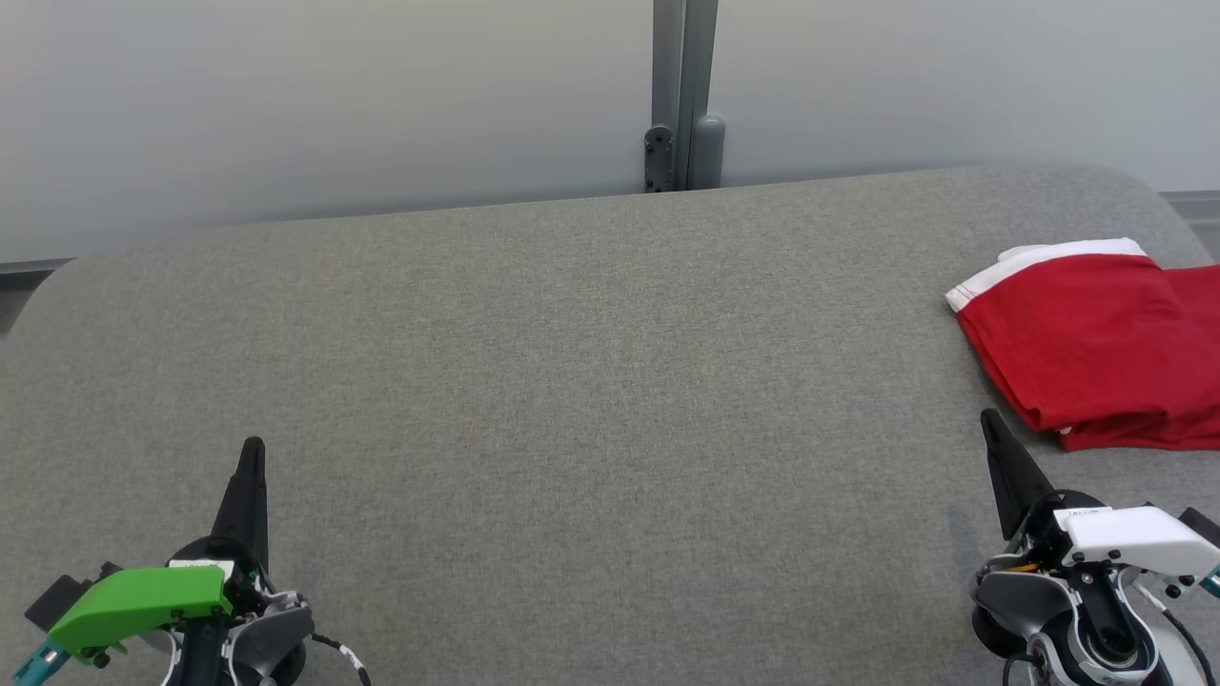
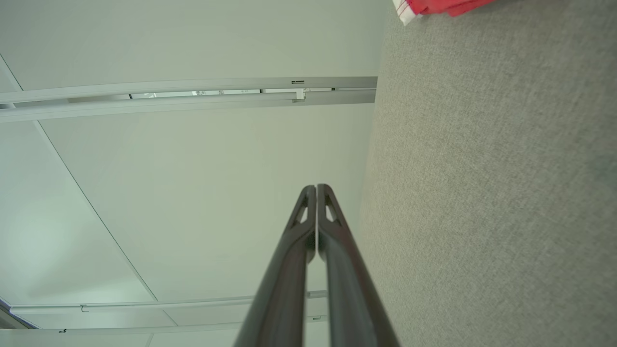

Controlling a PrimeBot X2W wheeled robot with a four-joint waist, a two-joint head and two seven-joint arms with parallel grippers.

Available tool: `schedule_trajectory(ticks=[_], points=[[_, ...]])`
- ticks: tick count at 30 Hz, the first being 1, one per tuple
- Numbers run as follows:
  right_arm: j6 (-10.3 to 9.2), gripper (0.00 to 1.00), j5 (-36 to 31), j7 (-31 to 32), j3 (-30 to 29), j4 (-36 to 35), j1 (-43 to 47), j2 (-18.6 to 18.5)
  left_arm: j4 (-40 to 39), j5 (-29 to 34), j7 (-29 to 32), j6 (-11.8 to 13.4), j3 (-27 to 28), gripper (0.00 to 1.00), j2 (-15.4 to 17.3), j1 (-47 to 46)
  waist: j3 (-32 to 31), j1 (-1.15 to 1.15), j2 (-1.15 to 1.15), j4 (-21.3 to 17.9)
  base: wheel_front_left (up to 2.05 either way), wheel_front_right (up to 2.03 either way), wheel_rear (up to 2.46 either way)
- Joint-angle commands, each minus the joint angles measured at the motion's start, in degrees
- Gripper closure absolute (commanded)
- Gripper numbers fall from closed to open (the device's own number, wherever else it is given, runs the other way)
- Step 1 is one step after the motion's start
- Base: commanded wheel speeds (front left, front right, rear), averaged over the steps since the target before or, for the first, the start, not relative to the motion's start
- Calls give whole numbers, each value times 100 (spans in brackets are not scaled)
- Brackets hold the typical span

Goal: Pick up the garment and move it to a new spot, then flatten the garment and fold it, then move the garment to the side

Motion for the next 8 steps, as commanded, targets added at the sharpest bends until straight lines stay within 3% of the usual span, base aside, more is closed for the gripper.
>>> schedule_trajectory(ticks=[1,8], points=[[4,100,39,20,4,-22,-33,-29,-7,18,8,-18,27,100,6,-74,0,0,0,0,0,0,0],[3,100,39,20,4,-22,-33,-29,-6,28,18,-18,35,100,0,-75,0,0,0,0,0,0,0]])
